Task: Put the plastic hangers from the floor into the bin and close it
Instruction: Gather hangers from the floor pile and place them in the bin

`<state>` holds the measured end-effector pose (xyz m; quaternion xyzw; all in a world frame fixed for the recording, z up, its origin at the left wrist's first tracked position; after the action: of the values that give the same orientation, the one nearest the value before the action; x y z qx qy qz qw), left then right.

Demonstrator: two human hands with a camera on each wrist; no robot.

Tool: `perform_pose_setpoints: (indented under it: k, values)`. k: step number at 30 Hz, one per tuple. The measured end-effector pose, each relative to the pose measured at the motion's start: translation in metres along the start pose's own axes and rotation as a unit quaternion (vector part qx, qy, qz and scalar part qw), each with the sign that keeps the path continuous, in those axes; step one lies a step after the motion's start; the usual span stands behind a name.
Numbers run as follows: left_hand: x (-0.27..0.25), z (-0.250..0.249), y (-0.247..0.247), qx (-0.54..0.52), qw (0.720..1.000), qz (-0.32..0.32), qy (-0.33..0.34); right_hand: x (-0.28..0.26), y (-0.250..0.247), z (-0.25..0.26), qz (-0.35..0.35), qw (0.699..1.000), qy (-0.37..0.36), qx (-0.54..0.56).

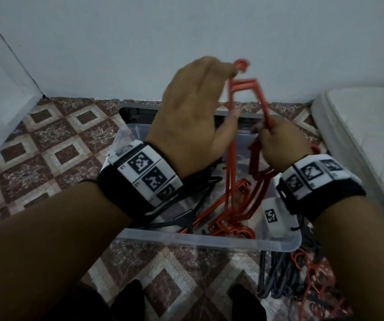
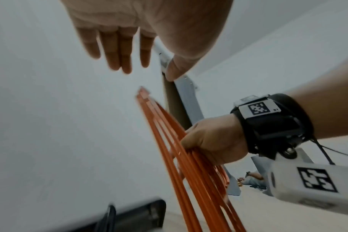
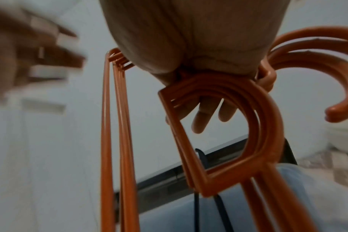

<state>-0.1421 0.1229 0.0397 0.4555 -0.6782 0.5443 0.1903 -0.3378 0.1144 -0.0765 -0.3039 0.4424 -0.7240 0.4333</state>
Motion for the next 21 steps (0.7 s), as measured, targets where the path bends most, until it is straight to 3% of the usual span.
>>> perform_pose_setpoints:
  k: [1,3,4,6,8,11,13,14,16,17,19,21]
  values:
    - [-0.005,0.017,0.003,-0.007,0.998,0.012,-0.061,0.002,-0.007,-0.012,-0.026,0.997,0.035,0.062]
    - [-0.03,0.057,0.033,-0.01,0.969,0.134,-0.208,0.004,-0.012,-0.029,-0.062,0.976,0.092,0.185]
    - [-0.045,0.069,0.051,-0.021,0.945,0.202,-0.256,0.003,-0.009,-0.034,-0.063,0.957,0.116,0.258]
    - [-0.068,0.078,0.079,-0.043,0.912,0.29,-0.288,0.004,0.003,-0.032,-0.031,0.904,0.146,0.4]
    - [-0.071,0.079,0.09,-0.054,0.917,0.285,-0.274,0.007,0.009,-0.027,0.0,0.878,0.157,0.452]
    - [-0.058,0.081,0.083,-0.034,0.951,0.205,-0.231,0.005,0.002,-0.022,0.012,0.864,0.149,0.481]
    - [-0.05,0.082,0.075,-0.049,0.961,0.16,-0.221,0.002,-0.006,-0.022,0.028,0.883,0.135,0.448]
    - [-0.048,0.084,0.074,-0.063,0.96,0.149,-0.228,0.0,-0.013,-0.024,0.027,0.912,0.123,0.391]
    - [-0.046,0.085,0.075,-0.082,0.957,0.149,-0.237,0.002,-0.026,-0.028,0.024,0.979,0.076,0.186]
    - [-0.047,0.085,0.078,-0.086,0.954,0.159,-0.238,0.002,-0.028,-0.03,0.028,0.993,0.061,0.098]
    - [-0.053,0.087,0.088,-0.086,0.947,0.187,-0.248,0.004,-0.018,-0.038,0.042,0.992,0.074,0.088]
    - [-0.059,0.09,0.099,-0.086,0.935,0.205,-0.275,0.003,0.004,-0.044,0.076,0.967,0.124,0.21]
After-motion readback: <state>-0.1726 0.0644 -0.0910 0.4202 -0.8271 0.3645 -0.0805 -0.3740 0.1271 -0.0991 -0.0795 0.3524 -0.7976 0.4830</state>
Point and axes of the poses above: each hand's wrist, its own x-axis towards the middle knuckle, its own y-axis out of the palm, z = x × y, the point moved 9 cm from there along x, towards the middle knuckle, and after that the axes turned 15 degrees about -x, right-handed, at the moved point
